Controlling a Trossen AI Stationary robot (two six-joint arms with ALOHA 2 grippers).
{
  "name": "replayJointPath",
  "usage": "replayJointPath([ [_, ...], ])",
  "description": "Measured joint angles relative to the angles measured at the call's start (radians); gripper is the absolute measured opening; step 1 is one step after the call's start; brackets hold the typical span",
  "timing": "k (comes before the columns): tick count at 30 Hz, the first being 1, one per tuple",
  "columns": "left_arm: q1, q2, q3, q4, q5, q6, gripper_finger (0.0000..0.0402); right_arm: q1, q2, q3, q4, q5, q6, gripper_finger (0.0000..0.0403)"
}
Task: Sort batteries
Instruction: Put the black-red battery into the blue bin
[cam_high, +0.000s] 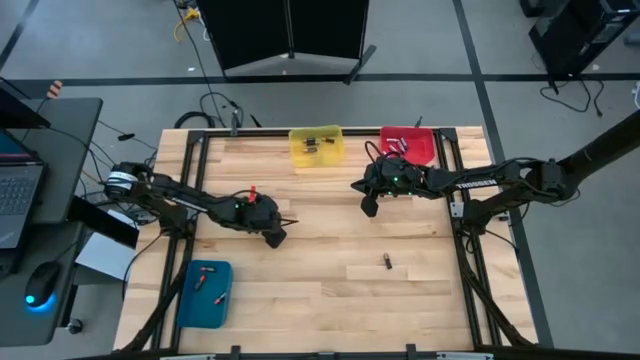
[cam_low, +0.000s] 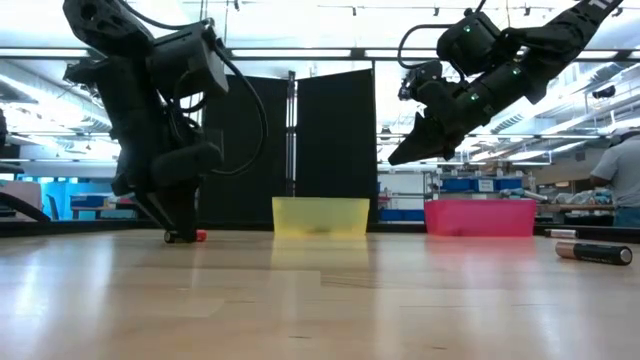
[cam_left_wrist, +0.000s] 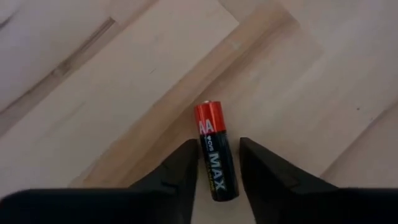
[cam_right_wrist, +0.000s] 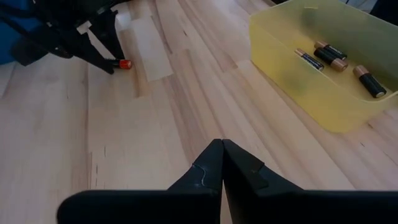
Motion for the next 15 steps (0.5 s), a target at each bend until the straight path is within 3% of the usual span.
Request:
replayJointPath([
  [6, -0.001, -0.008, 0.000, -0.004, 0.003, 0.077, 0.0048, 0.000, 0.000, 0.000, 0.000, 0.000, -0.002, 0.0016],
  [15, -0.010, -0.076, 0.088, -0.131, 0.036, 0.224, 0.0045, 0.000, 0.000, 0.000, 0.000, 0.000, -0.002, 0.0019],
])
